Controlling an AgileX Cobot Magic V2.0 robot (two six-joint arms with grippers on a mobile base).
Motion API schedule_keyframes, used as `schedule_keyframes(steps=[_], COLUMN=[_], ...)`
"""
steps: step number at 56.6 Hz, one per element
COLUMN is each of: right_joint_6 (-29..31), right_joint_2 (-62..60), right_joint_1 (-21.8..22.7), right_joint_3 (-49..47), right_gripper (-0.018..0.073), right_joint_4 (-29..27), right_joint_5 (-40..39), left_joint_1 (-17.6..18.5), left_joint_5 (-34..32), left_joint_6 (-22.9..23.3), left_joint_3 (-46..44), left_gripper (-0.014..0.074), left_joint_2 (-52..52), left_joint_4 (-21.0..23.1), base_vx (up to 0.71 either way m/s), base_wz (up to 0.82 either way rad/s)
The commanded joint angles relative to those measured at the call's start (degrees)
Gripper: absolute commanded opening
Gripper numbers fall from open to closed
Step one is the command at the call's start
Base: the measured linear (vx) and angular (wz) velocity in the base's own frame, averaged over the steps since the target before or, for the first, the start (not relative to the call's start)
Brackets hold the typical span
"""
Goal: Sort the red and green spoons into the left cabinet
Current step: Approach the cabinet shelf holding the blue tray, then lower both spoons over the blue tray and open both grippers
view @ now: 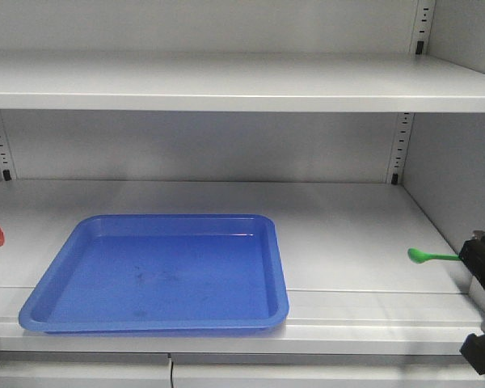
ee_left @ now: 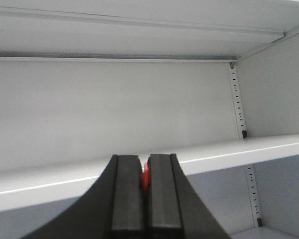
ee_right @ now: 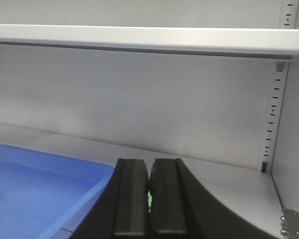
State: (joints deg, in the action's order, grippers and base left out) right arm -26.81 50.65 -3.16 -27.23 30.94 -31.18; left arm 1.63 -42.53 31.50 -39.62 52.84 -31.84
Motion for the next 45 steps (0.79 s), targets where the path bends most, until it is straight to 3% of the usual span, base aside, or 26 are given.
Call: schedule_keyframes(steps=[1,29,35,40,45], right_joint_6=[0.21,0.21,0.21,-0.67,-4.04], right_joint_2=[-0.52,-0.52,1.00,4.91,9.98], right_joint_1=[0.28,0.28,0.28,-0.42,-3.27], right_joint_3=[-1.95,-1.95,-2.22,-4.94,-9.19], right_gripper=[-0.0009,-0.0009,-0.0008,-0.0007,-0.0006], right_joint_4=[-0.94,-0.81,2.25,8.31,10.97], right_joint_5=[-3.99,-3.99,-6.06,-8.35,-8.16], left_joint_1=[0.17,0.17,0.17,0.56,1.67], left_joint_5=[-3.28,-3.34,-2.44,0.08,0.66], left_joint_6=[0.26,0.26,0.76,5.44,9.59], left_joint_3=[-1.37,-1.37,-1.37,-1.53,-2.95], left_gripper=[-0.0006,-0.0006,-0.0006,-0.0004,-0.0003], left_joint_2=[-0.46,-0.39,0.20,1.93,4.50], left_joint_4=[1.92,1.92,1.90,1.27,0.92], base_vx=[0.00,0.00,0.00,0.00,0.00], base_wz=[0.00,0.00,0.00,0.00,0.00])
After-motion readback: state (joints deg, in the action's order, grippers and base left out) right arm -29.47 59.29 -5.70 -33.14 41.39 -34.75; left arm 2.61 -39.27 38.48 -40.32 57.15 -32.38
